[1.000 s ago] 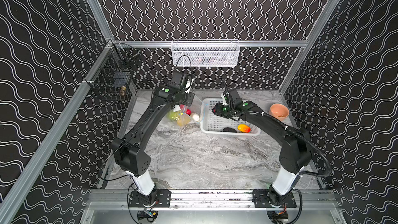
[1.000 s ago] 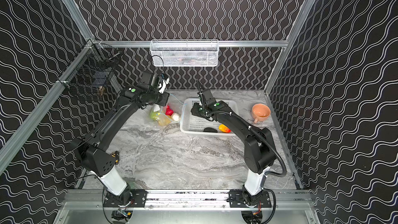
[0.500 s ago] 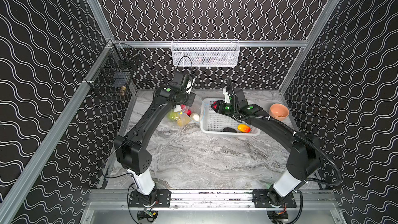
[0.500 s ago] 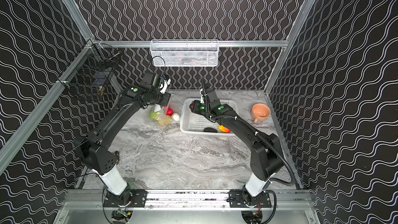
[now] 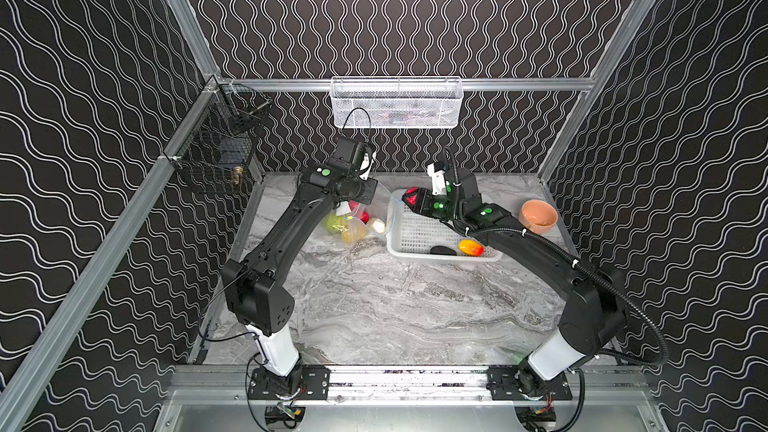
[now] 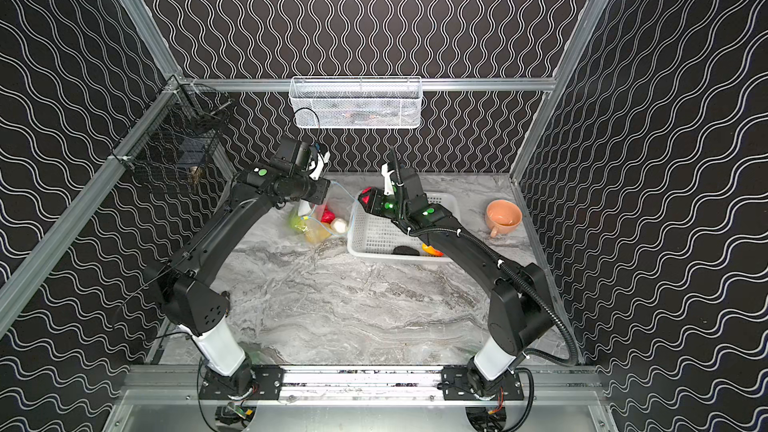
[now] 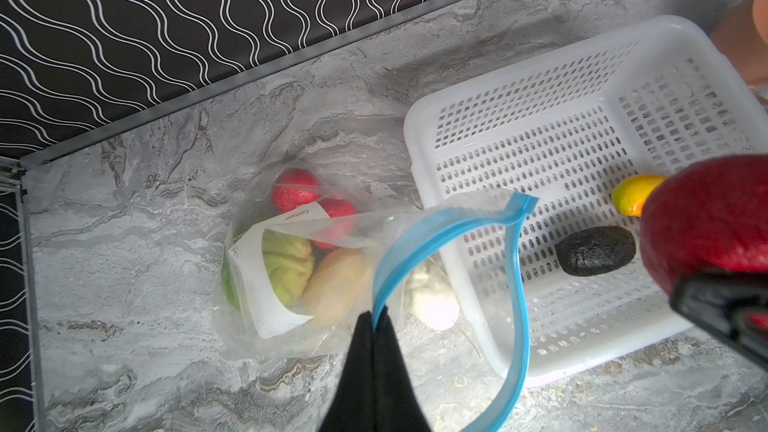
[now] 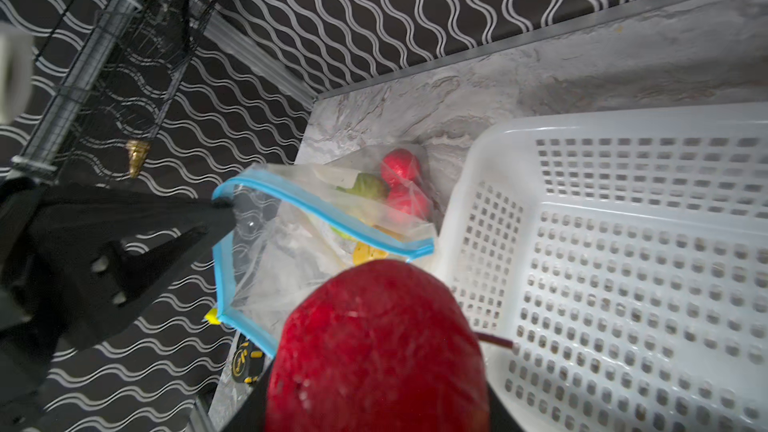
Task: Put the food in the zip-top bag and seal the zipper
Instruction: 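Lift the red beet out of the basket with the right gripper, then carry the red beet over the bag and lower it inside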
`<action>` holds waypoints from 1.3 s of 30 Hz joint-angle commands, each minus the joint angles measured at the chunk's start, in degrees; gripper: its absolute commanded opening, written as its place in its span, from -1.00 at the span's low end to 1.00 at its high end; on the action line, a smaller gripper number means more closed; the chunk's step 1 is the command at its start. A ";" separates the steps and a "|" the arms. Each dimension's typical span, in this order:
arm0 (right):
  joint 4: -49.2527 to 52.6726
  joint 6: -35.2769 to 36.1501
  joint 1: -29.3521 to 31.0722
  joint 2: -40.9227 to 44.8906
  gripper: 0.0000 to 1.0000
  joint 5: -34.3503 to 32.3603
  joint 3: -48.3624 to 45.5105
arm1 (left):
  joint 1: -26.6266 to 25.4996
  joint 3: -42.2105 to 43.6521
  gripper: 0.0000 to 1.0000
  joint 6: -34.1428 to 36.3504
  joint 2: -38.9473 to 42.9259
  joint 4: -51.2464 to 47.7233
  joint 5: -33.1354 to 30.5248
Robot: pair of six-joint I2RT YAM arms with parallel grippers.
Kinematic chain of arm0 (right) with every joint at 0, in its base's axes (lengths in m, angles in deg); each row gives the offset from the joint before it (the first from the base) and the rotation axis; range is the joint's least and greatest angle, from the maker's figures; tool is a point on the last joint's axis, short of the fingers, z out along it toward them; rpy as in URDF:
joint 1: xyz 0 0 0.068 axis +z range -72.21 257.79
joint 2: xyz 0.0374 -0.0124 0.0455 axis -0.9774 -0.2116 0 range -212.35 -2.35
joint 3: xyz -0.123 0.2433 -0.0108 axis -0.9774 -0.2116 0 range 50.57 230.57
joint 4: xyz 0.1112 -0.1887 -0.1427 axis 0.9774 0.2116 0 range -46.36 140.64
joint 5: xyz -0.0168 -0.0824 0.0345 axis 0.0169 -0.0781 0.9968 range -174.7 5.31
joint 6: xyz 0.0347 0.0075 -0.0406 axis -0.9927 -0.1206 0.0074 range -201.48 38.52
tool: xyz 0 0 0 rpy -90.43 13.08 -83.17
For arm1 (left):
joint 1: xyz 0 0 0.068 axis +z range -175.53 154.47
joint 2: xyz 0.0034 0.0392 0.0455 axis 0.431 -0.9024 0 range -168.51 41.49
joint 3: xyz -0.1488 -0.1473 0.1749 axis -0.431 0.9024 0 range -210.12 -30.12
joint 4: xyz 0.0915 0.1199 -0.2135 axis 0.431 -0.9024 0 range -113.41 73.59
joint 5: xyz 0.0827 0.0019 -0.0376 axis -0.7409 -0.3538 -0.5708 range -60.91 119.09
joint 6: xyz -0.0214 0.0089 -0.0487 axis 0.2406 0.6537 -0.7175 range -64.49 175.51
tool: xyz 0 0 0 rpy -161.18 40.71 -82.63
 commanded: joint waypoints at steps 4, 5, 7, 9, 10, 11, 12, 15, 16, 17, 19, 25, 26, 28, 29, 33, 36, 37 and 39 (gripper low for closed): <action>-4.14 -0.83 1.25 -0.24 -0.32 0.52 1.41 | 0.10 0.10 -1.00 1.29 0.84 0.39 -1.44; -4.23 -0.81 1.54 -0.42 -0.32 0.61 1.67 | 0.09 0.10 -1.00 1.34 0.85 0.37 -1.35; -4.31 -0.64 2.15 -0.86 -0.32 0.74 2.35 | 0.10 0.12 -1.00 1.44 0.85 0.34 -1.27; -4.57 -0.59 2.92 -1.33 -0.31 0.74 2.88 | 0.09 0.16 -1.00 1.55 0.92 0.39 -1.09; -4.65 -0.57 3.29 -1.51 -0.31 0.69 3.01 | 0.09 0.13 -1.00 1.59 0.94 0.32 -1.08; -4.75 -0.60 3.69 -1.71 -0.31 0.61 3.27 | 0.10 0.10 -1.00 1.66 0.93 0.27 -1.08; -4.68 -0.64 4.06 -1.98 -0.31 0.45 3.55 | 0.07 -0.01 -1.00 1.83 1.01 0.26 -1.02; -4.27 -0.35 4.96 -2.69 -0.31 0.78 4.58 | 0.07 0.22 -1.00 1.85 1.36 0.25 -1.17; -3.93 -0.21 5.29 -3.00 -0.31 0.74 5.03 | 0.08 0.42 -1.00 1.85 1.50 0.41 -1.13; -3.51 -0.01 5.71 -3.35 -0.31 0.61 5.51 | 0.03 0.58 -1.00 1.81 1.61 0.47 -1.08; -2.93 0.26 6.35 -4.13 -0.31 0.58 6.26 | 0.02 0.97 -1.00 1.93 1.88 0.67 -1.04; -0.40 0.76 7.78 -8.21 -0.31 -0.62 9.75 | 0.10 1.13 -1.00 1.87 2.56 0.70 -1.00; 0.11 0.92 7.97 -9.08 -0.31 -0.62 10.43 | 0.04 1.22 -1.00 1.89 2.72 0.81 -1.00; 0.33 0.98 8.37 -10.26 -0.31 -0.62 11.27 | 0.06 1.48 -1.00 1.91 3.13 0.89 -1.00; 0.50 1.11 8.64 -10.74 -0.31 -0.65 11.62 | 0.08 1.59 -1.00 2.05 3.30 0.91 -1.09; 1.57 1.76 9.65 -12.31 -0.31 -1.28 13.08 | 0.25 2.41 -1.00 2.21 4.16 1.30 -1.11; 2.95 2.49 10.18 -13.42 -0.31 -2.07 14.50 | 0.65 3.22 -1.00 2.04 4.95 1.75 -0.83; 3.26 2.75 10.40 -13.74 -0.31 -2.50 14.79 | 0.86 3.29 -1.00 1.93 5.06 1.79 -0.69; 4.43 3.66 11.07 -14.28 -0.31 -4.60 15.61 | 1.19 3.03 -1.00 1.99 5.07 1.62 -0.17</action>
